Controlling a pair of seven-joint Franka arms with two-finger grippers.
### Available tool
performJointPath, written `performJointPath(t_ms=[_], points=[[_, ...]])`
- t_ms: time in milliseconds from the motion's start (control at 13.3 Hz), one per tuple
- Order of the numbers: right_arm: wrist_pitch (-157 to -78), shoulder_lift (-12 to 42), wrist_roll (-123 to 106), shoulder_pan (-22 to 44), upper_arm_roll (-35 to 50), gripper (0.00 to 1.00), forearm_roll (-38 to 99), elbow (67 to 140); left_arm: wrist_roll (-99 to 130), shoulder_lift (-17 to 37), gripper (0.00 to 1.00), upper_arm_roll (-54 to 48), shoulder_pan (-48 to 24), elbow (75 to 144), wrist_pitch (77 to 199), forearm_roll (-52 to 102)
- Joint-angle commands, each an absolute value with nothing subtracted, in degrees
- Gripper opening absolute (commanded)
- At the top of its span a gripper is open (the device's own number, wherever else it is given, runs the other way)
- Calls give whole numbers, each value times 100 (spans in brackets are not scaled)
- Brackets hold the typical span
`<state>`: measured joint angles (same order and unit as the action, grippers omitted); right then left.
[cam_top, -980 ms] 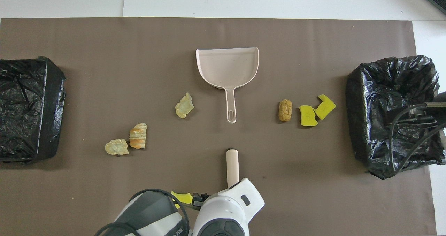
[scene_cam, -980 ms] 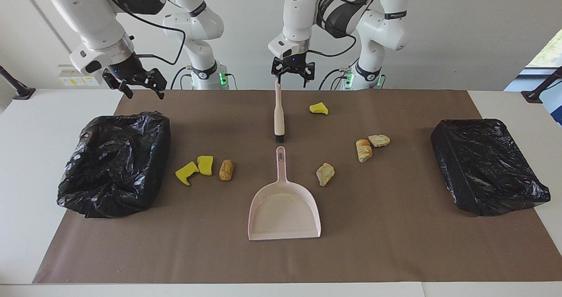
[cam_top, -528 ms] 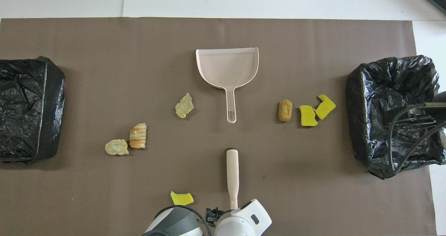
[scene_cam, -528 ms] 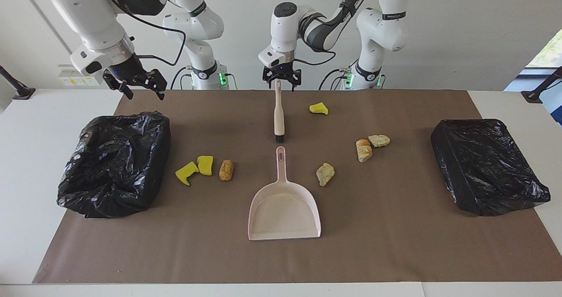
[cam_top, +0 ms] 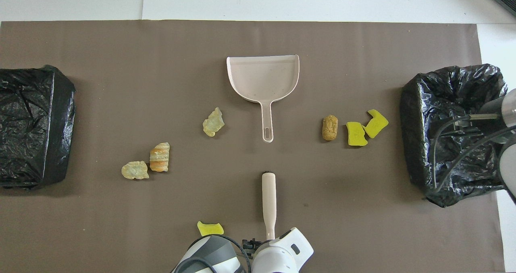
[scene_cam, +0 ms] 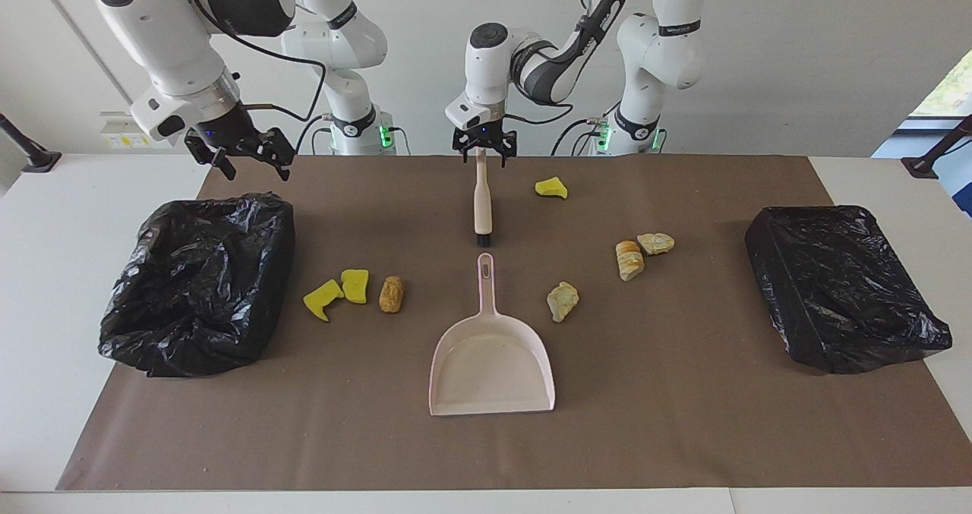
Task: Sweep and dump trash in bin
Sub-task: 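Lift the brush with the left gripper while the right gripper reaches the dustpan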
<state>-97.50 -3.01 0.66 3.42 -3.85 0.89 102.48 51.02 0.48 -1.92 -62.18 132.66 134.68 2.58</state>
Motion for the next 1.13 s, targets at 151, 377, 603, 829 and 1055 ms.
performJointPath(t_ms=[151, 377, 603, 829, 1055], points=[[-10396, 342, 404, 676, -360, 100, 132, 10354, 5264, 35, 36, -79, -6363, 13280, 13430, 334], [-10397, 360, 360, 686, -360, 100, 132, 10336, 5282, -17, 0, -79, -6328, 13202, 13088, 334], [-10502, 421, 771, 983, -360, 100, 149, 10354, 5265, -88, 0, -70, -6302, 13201, 12946, 334], [-10696, 492, 1019, 1221, -299, 100, 220, 10327, 5212, -403, 0, 9, -6093, 13035, 12422, 317], [-10714, 545, 1168, 1379, -290, 100, 246, 10327, 5212, -553, 0, 9, -5530, 12823, 11613, 72]])
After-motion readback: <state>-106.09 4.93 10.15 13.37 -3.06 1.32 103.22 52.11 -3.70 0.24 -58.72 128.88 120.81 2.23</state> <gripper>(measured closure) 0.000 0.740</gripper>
